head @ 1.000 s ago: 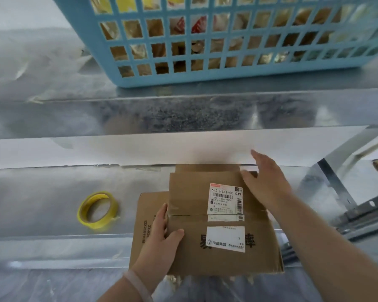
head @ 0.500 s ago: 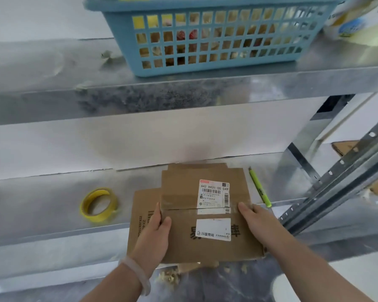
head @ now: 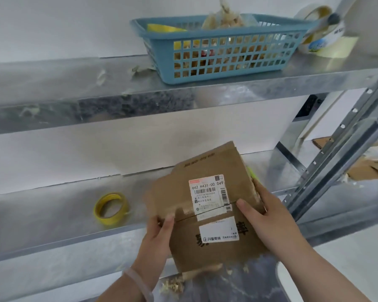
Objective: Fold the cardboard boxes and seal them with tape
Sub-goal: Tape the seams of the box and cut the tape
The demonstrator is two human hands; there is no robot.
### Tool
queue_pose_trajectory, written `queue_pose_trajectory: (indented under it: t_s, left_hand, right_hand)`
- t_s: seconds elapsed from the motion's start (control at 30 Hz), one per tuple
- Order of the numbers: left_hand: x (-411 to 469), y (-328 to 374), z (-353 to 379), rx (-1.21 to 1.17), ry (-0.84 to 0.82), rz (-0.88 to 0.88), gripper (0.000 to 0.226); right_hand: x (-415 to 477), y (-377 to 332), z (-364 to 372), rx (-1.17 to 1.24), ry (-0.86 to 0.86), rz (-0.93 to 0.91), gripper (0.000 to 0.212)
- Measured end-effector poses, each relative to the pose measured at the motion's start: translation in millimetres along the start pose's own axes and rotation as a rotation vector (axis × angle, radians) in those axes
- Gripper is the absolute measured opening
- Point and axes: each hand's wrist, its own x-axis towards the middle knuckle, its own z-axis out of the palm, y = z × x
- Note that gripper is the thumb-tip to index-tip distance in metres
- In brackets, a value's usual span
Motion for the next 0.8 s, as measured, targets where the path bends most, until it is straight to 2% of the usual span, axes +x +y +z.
queue_pose_trajectory:
  t_s: [0.1, 0.23, 0.27, 0.33, 0.4, 0.47, 0.5, 0.57, 0.67, 0.8]
  left_hand:
    - [4.9, 3.8, 0.6, 0.043, 0.016, 0.031, 0.014]
    - [16.3, 7.6, -4.7, 0.082, -0.029, 0.027, 0.024]
    - [19.0, 8.6, -8.2, 0.086, -0.053, 0.031, 0.035]
    - [22.7, 10.7, -17.2, 0.087, -0.09, 0.077, 0.074]
    - [27.1, 13.3, -26.2, 0.17, 0.02, 0.192, 0.118]
    - [28.0, 21.5, -33.4, 0.399, 0.183, 0.377, 0.137]
    - [25.5, 27.7, -36.7, 0.506, 0.228, 0.511, 0.135]
    - [20.2, 44.1, -41.0, 0.601, 0.182, 0.73, 0.124]
    - [17.2, 68.7, -38.5, 0.508, -0.011, 0.749, 0.114]
    - [17.3, 73.6, -28.2, 0.34, -0.017, 0.733, 0.095]
  right_hand:
    - [0.3, -17.9, -8.5, -0.199, 0.029, -0.122, 0.071]
    - [5.5, -43.4, -18.0, -0.369, 0.017, -0.283, 0.071]
    - [6.2, -49.1, -20.2, -0.413, 0.008, -0.311, 0.071]
    - [7.8, -58.1, -24.5, -0.491, 0.0, -0.364, 0.07]
    - [9.6, -65.7, -27.5, -0.545, -0.006, -0.417, 0.069]
    - [12.3, -70.8, -29.7, -0.594, -0.022, -0.454, 0.068]
    - [13.7, -72.4, -30.0, -0.619, -0.035, -0.48, 0.068]
    - [17.0, -74.6, -28.7, -0.667, -0.071, -0.557, 0.067]
    - [24.7, -74.1, -22.3, -0.721, -0.073, -0.722, 0.067]
    - [34.5, -73.9, -14.4, -0.737, 0.035, -0.817, 0.062]
